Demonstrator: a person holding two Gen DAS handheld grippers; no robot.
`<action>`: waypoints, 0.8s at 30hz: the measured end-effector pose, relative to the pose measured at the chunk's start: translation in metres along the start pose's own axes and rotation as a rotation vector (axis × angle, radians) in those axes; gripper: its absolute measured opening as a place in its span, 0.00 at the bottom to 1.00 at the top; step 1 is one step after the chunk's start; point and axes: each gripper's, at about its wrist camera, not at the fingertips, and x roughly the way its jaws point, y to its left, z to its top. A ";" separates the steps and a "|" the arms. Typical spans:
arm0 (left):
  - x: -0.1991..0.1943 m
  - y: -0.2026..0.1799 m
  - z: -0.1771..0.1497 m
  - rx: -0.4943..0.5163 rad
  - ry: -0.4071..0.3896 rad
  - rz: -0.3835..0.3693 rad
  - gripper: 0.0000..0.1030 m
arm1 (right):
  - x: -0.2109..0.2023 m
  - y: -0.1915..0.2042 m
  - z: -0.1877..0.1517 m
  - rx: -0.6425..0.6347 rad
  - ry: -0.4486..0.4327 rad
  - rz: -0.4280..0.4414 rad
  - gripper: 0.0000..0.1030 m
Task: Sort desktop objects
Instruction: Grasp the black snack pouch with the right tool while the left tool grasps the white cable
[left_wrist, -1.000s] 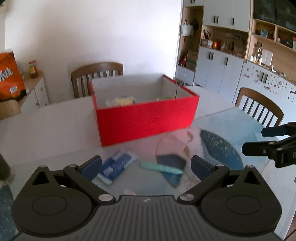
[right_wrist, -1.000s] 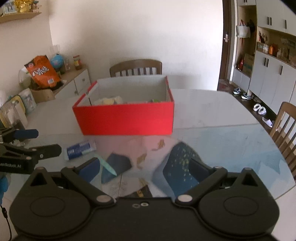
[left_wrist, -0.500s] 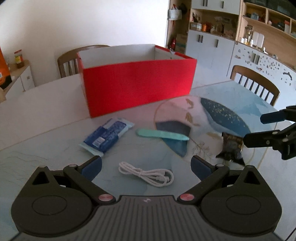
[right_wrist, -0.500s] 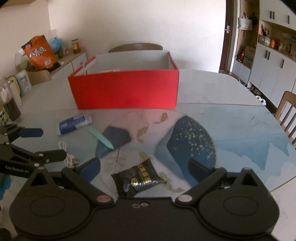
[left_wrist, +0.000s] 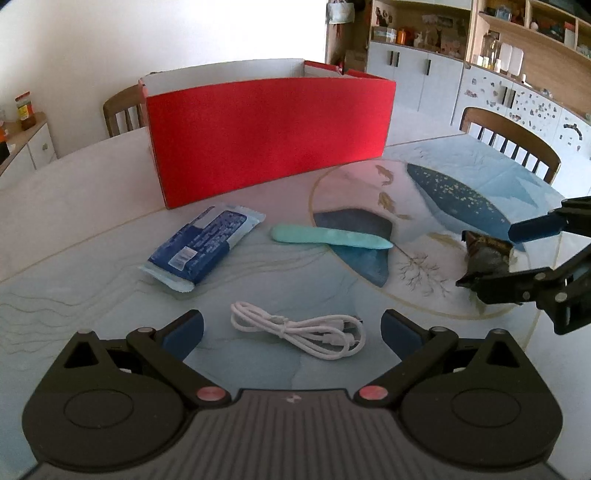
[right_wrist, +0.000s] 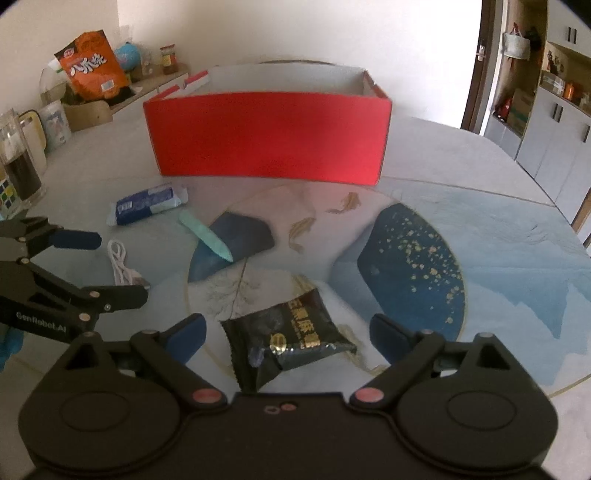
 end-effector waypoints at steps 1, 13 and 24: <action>0.001 0.000 0.000 0.004 -0.005 0.002 0.99 | 0.002 0.001 -0.002 -0.005 0.004 -0.002 0.90; -0.002 -0.007 -0.003 0.061 -0.038 -0.002 0.80 | 0.013 0.000 -0.007 -0.019 0.040 -0.005 0.77; -0.004 -0.008 -0.002 0.039 -0.052 0.029 0.73 | 0.014 0.002 -0.006 -0.040 0.043 -0.014 0.66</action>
